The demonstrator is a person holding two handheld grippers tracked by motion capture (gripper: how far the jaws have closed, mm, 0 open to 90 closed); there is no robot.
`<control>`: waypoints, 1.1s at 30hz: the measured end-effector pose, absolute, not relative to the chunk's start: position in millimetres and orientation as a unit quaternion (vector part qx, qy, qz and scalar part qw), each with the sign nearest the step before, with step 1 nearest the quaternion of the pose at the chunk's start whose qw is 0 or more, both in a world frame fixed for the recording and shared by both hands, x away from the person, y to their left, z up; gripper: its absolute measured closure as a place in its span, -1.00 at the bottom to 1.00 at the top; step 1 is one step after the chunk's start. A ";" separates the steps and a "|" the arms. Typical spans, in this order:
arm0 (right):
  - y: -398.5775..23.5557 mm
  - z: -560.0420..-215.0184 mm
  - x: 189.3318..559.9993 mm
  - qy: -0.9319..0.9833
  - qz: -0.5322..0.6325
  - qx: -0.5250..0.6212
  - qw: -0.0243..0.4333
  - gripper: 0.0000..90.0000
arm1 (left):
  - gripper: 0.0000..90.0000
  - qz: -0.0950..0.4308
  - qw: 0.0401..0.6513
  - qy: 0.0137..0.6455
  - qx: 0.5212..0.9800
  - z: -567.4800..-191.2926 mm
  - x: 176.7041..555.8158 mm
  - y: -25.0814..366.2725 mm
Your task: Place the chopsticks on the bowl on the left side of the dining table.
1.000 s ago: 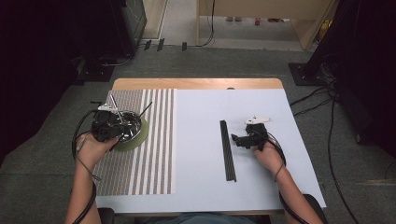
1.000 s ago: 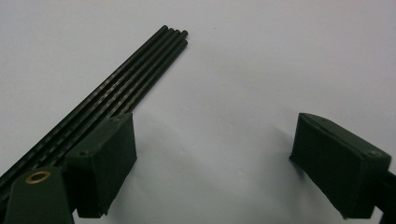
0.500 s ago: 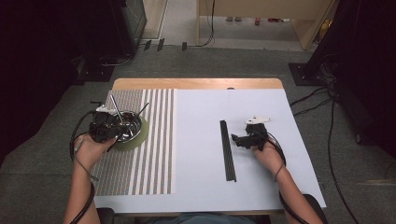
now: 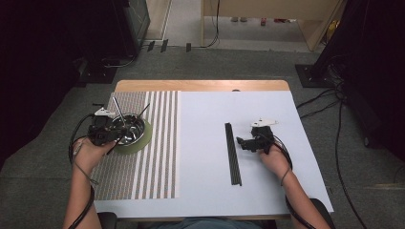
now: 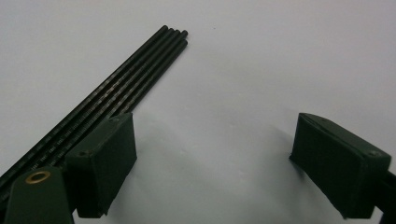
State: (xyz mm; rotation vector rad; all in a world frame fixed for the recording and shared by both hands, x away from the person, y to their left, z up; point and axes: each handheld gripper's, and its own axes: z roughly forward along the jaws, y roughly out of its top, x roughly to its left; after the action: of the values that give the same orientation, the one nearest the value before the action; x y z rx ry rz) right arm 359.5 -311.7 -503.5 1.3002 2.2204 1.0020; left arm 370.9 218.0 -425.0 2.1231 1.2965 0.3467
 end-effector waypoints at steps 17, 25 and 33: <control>-311.7 -503.5 359.5 0.789 0.356 0.463 0.189 -0.70 | 0.93 0.155 0.312 0.501 0.792 -426.9 372.6 231.6; -311.7 -503.5 359.5 0.790 0.356 0.463 0.189 -0.70 | 0.73 0.140 0.333 0.509 0.781 -423.9 372.7 233.5; -311.6 -503.5 359.4 0.789 0.356 0.463 0.188 -0.70 | 0.28 0.139 0.357 0.507 0.772 -414.4 372.7 228.0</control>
State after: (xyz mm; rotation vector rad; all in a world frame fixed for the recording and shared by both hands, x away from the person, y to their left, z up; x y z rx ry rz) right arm 359.4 -311.6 -503.5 1.3031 2.2199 1.0021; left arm 372.7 228.0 -414.4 1.9937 1.3082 0.3580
